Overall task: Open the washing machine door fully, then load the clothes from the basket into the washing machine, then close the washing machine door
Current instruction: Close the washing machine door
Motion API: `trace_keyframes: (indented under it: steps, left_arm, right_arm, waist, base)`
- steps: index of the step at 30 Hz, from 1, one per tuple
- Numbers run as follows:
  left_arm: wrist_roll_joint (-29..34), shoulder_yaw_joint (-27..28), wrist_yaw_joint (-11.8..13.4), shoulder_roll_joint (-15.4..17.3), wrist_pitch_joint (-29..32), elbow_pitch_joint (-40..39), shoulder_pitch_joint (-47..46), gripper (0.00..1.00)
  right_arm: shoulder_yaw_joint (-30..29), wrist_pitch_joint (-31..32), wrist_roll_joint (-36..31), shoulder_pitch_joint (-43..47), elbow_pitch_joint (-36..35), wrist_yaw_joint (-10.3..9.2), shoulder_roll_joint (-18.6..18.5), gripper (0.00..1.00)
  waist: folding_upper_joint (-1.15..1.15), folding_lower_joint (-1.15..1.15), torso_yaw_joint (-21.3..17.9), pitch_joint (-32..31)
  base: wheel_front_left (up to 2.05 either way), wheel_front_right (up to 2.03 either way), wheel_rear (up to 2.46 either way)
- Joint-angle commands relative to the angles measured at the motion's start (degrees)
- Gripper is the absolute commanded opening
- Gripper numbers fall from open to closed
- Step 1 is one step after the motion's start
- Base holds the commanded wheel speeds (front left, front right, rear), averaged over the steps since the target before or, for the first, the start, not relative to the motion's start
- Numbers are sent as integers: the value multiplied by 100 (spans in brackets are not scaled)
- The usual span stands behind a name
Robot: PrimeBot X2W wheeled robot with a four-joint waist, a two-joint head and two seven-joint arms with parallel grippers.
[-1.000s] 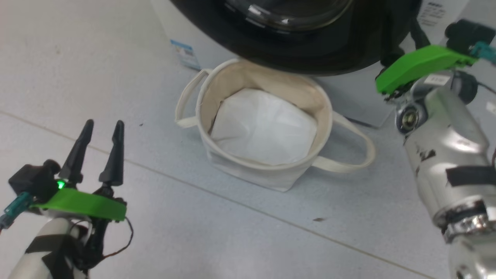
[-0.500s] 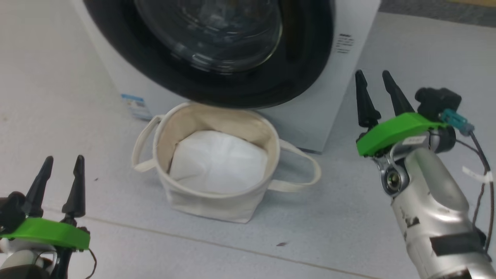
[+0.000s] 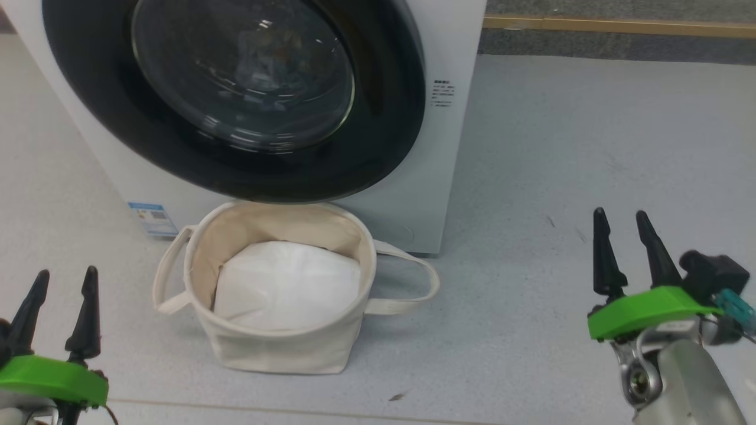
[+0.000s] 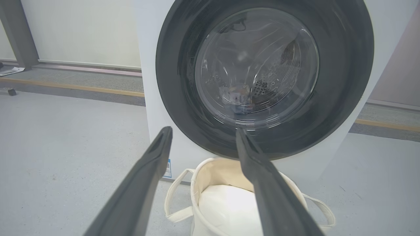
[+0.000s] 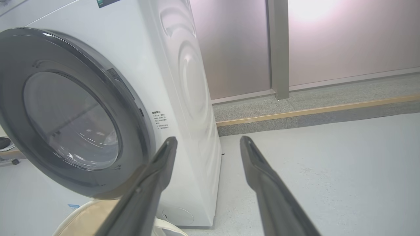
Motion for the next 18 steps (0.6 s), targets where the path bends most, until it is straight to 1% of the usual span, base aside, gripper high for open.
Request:
trace_keyframes:
  steps: [1,3,9,18]
  left_arm:
    - [-10,308,19,321,-72,-72,-173,100]
    - [-33,329,23,353,-63,5,-160,100]
    - [3,270,26,445,-19,112,-209,100]
    - [-49,129,19,534,72,158,-301,100]
  right_arm:
    - [77,-34,-58,-43,-297,1,59,100]
    - [-61,60,-48,269,-614,1,59,100]
    - [-246,227,80,715,-1133,1,59,100]
    - [-350,343,171,983,-1466,1,59,100]
  waist:
    - [-1,1,-93,-62]
    - [-1,1,-201,-109]
    - [-1,1,-378,-151]
    - [-1,1,-524,-213]
  base:
    - [0,0,0]
    - [0,0,0]
    - [0,0,0]
    - [0,0,0]
